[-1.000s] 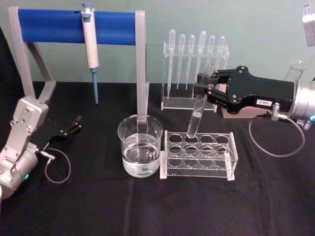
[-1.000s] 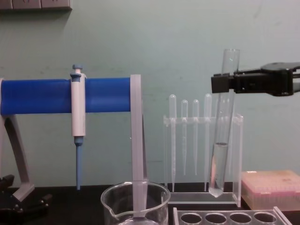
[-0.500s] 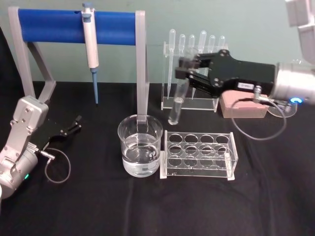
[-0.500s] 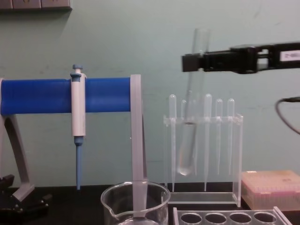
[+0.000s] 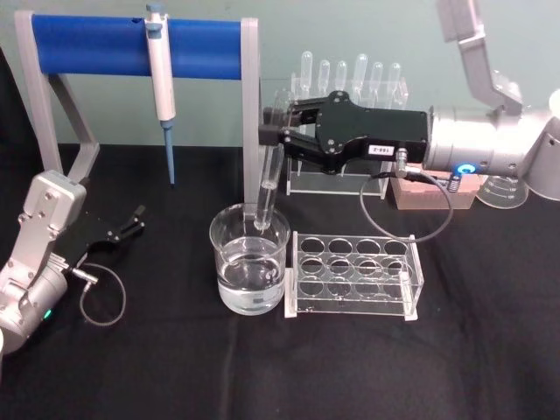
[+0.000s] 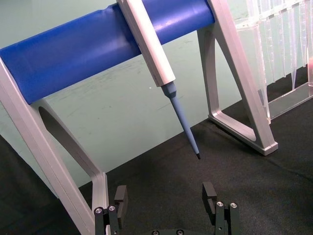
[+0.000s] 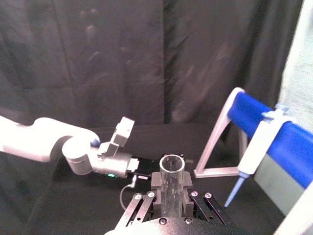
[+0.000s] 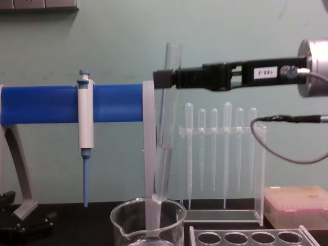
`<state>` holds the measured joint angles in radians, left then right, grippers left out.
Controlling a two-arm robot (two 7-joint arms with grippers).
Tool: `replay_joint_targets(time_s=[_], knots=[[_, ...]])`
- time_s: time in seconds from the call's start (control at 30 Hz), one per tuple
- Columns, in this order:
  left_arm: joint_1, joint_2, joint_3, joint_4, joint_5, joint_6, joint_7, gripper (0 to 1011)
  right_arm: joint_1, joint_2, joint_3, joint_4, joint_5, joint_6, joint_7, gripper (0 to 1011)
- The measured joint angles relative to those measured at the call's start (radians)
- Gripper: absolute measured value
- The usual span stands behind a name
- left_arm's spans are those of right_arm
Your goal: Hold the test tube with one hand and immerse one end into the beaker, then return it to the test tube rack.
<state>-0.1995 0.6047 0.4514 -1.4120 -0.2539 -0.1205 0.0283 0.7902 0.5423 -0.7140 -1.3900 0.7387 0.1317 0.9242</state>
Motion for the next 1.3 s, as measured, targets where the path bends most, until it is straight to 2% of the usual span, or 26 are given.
replay_joint_targets(time_s=[0.2,0.47,0.77,1.3], knots=[[0.000,0.000,0.000,0.000,0.000,0.000,0.000,1000,0.021,-0.020,-0.036,0.055,-0.006,-0.018,0.041,237],[0.000,0.000,0.000,0.000,0.000,0.000,0.000,1000,0.028,-0.047,-0.059,0.114,-0.025,-0.057,0.058,237],[0.000,0.000,0.000,0.000,0.000,0.000,0.000,1000,0.034,-0.081,-0.090,0.171,-0.079,-0.108,0.079,237],[0.000,0.000,0.000,0.000,0.000,0.000,0.000,1000,0.013,-0.099,-0.097,0.218,-0.117,-0.149,0.100,237]])
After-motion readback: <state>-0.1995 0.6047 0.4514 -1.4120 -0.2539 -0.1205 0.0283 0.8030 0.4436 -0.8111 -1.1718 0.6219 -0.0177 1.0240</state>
